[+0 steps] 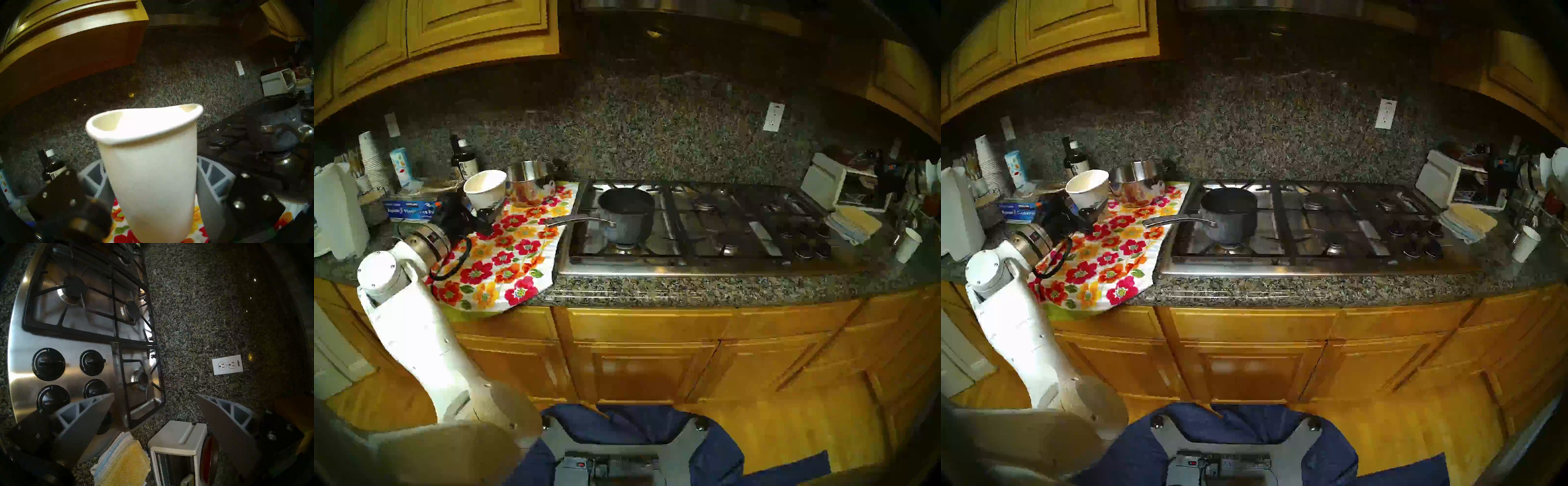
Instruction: Pick up the water cup, pour water into the pot, turn on the stove
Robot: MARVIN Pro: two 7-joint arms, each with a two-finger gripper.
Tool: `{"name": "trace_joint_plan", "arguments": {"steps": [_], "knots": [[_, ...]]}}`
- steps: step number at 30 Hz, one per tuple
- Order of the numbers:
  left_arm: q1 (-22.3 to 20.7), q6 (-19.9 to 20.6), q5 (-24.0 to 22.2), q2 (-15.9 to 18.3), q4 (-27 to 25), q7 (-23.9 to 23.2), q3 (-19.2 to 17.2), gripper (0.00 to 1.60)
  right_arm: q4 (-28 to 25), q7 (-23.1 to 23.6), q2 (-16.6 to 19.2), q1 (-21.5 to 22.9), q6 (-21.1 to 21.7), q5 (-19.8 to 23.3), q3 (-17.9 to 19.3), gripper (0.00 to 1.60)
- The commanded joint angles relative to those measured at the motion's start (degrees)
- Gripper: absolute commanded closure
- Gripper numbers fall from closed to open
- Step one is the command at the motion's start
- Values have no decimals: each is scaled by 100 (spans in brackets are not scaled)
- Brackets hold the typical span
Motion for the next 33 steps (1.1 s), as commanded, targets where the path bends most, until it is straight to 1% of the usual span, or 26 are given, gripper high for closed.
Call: {"name": "trace_joint_plan", "arguments": {"steps": [1,6,9,11,21,26,28,30,33], "knots": [[-41,-425,-304,96,293,33,-206,81,28,-79,-52,155,6,38,103,0],[-100,-826,-536,132,660,-26,-373,82,30,-77,-53,154,5,40,103,0],[-131,-989,-591,174,873,-47,-432,82,30,-77,-53,153,5,40,103,0],[-158,-1018,-583,189,966,-49,-453,82,30,-77,-53,153,5,40,103,0],[-214,-887,-580,229,1156,-137,-534,80,32,-75,-54,152,4,41,103,0],[-224,-807,-540,263,1254,-142,-579,70,31,-77,-54,153,4,40,103,0],[-229,-724,-499,302,1333,-138,-592,69,30,-77,-53,153,5,40,103,0],[-216,-802,-472,326,1414,-112,-592,69,29,-78,-53,154,5,39,103,0],[-176,-778,-432,355,1482,-140,-587,70,28,-79,-52,155,6,38,103,0]]}}
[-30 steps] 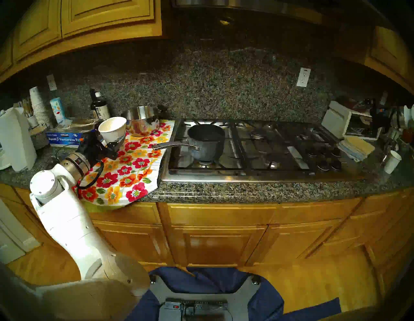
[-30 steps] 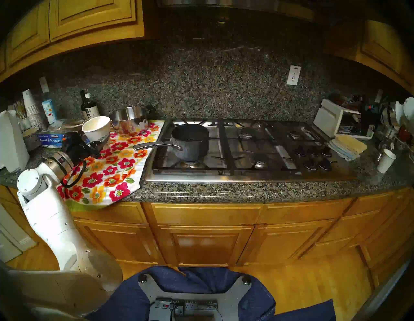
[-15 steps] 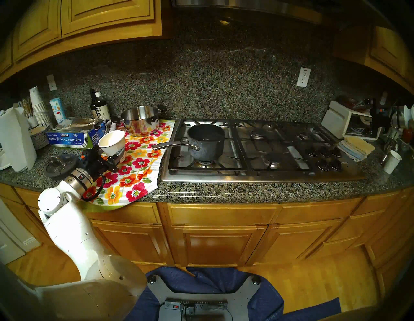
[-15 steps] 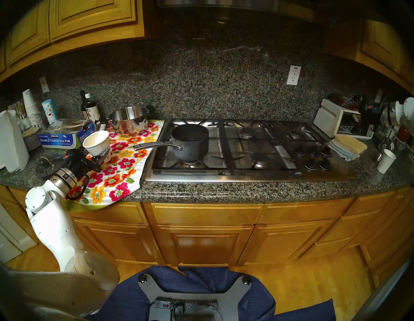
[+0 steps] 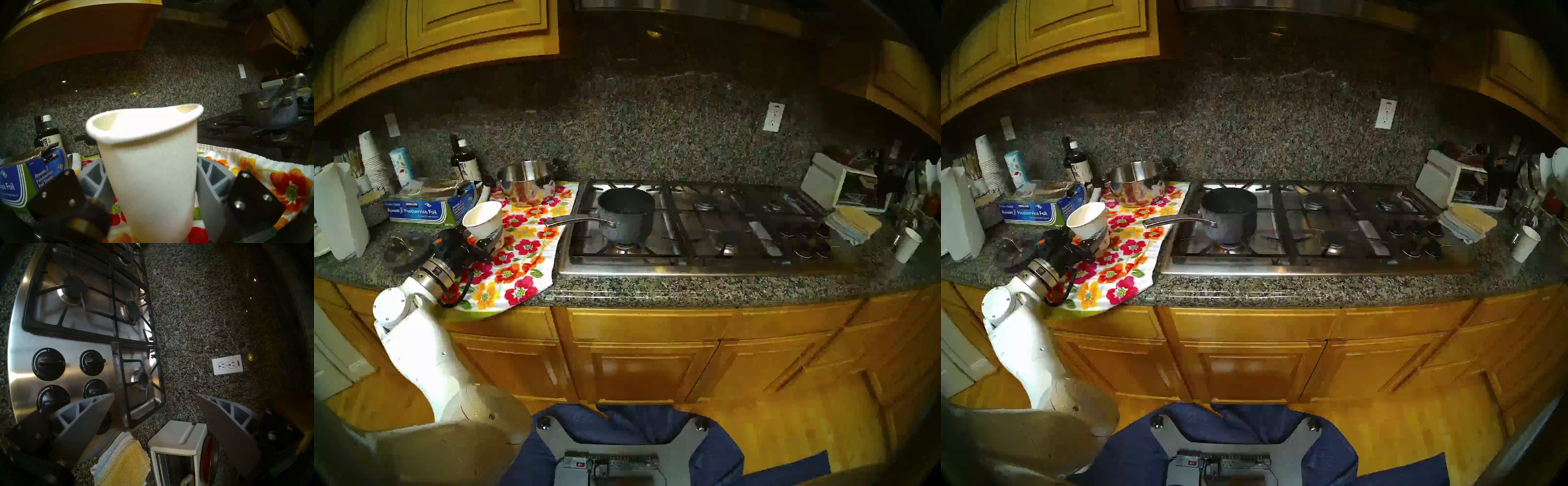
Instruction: Pick up the water cup, pour water into the pot, turn on the stove
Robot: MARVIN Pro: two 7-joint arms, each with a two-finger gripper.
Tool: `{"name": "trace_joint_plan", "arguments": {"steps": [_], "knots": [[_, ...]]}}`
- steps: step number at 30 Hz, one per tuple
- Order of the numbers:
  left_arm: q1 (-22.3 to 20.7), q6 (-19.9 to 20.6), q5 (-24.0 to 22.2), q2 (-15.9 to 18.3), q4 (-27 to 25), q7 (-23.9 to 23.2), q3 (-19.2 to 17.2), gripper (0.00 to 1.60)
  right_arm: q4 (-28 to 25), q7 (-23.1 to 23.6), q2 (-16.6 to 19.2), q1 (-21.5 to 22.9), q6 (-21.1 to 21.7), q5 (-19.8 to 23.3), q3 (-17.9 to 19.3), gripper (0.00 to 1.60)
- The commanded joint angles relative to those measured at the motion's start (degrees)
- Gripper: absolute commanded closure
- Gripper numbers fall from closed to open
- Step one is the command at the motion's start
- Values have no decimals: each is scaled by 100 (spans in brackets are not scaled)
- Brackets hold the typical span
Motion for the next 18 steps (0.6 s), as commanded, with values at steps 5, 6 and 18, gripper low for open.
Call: {"name": "trace_joint_plan", "arguments": {"steps": [5,6,18], "knots": [[-143,250,16,217,257,-62,26,73,27,-81,-52,156,7,38,103,0],[-143,252,11,233,303,-50,12,72,27,-80,-52,156,7,38,103,0],[-18,2,-9,359,458,-145,80,48,26,-82,-51,157,8,37,103,0]]}}
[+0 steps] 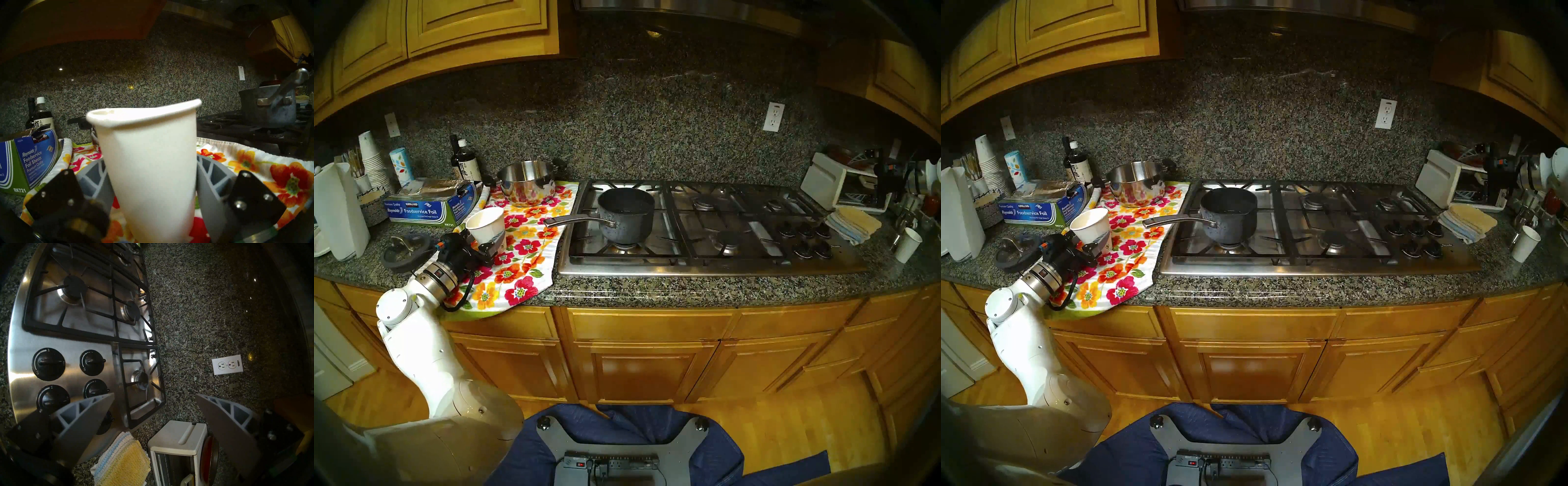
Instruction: Pick up the water cup, pour water into the pot, turn on the stove
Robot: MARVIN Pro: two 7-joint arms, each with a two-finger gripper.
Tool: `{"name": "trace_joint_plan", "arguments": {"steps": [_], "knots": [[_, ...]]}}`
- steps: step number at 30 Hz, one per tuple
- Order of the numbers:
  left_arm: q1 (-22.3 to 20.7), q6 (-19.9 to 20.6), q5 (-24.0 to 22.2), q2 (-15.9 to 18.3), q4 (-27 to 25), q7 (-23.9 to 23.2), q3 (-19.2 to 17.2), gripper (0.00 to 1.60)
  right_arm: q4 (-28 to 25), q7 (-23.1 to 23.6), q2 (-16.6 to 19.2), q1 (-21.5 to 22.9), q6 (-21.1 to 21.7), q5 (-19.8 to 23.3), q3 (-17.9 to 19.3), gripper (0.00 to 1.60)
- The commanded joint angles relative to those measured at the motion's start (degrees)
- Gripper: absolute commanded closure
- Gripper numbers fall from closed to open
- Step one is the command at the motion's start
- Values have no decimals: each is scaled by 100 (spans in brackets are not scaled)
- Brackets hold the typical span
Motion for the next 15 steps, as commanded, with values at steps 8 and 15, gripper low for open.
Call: {"name": "trace_joint_plan", "arguments": {"steps": [8,15], "knots": [[81,-263,-12,47,-230,-156,62,0,28,-80,-52,155,6,38,103,0],[136,-375,26,1,-373,-153,84,0,28,-80,-52,155,6,38,103,0]]}}
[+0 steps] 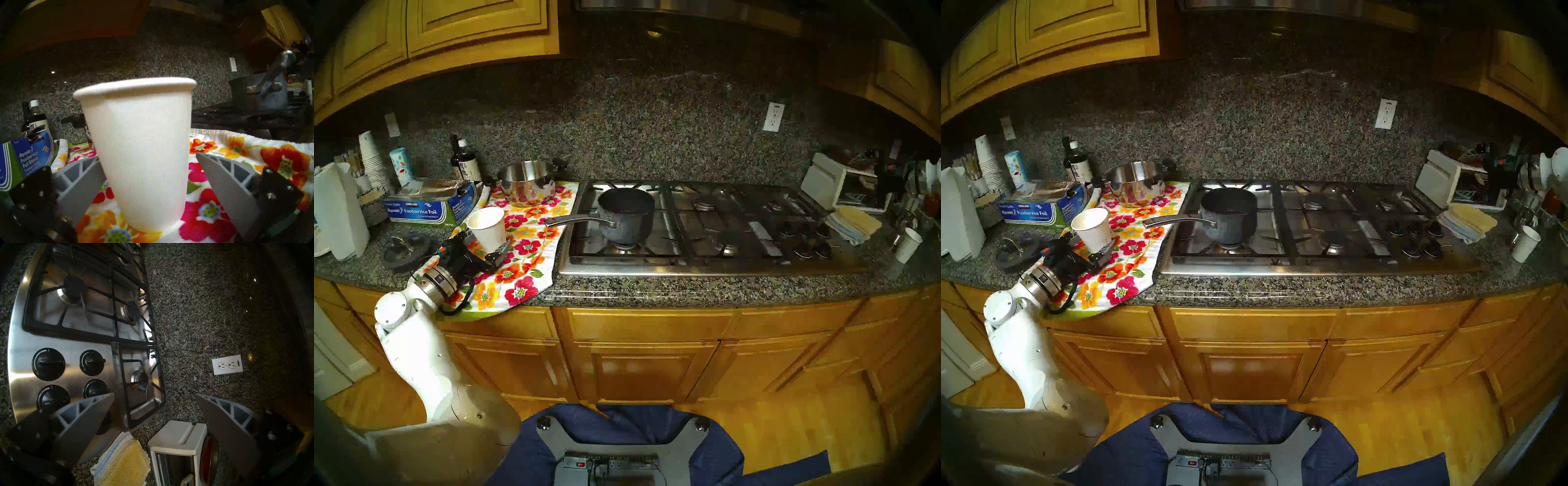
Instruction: Pick up the water cup, pour water into the pot, turn on the stove
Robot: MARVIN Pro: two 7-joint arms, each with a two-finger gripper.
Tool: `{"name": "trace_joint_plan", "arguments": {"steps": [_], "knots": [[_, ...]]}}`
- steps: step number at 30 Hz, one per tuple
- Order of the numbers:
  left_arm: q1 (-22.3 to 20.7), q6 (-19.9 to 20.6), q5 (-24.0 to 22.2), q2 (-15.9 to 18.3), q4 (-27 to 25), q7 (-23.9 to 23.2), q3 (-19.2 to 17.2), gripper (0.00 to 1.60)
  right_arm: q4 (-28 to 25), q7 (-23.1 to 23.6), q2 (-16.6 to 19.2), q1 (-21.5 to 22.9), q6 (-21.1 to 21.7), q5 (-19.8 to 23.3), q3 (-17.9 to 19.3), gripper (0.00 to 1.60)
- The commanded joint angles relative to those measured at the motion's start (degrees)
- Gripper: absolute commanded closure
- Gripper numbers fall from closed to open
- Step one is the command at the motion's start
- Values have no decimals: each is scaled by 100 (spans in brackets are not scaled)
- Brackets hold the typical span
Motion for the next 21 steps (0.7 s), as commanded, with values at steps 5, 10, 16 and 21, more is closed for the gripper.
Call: {"name": "trace_joint_plan", "arguments": {"steps": [5,10,16,21], "knots": [[-22,-100,-10,-50,-304,19,21,0,28,-79,-52,155,6,38,103,0],[-21,-106,23,-16,-270,52,-5,0,28,-79,-52,155,7,38,103,0],[-73,-174,60,146,-65,170,-50,0,29,-77,-53,154,5,39,103,0],[-144,-209,84,305,112,274,-69,0,31,-75,-54,153,4,40,103,0]]}}
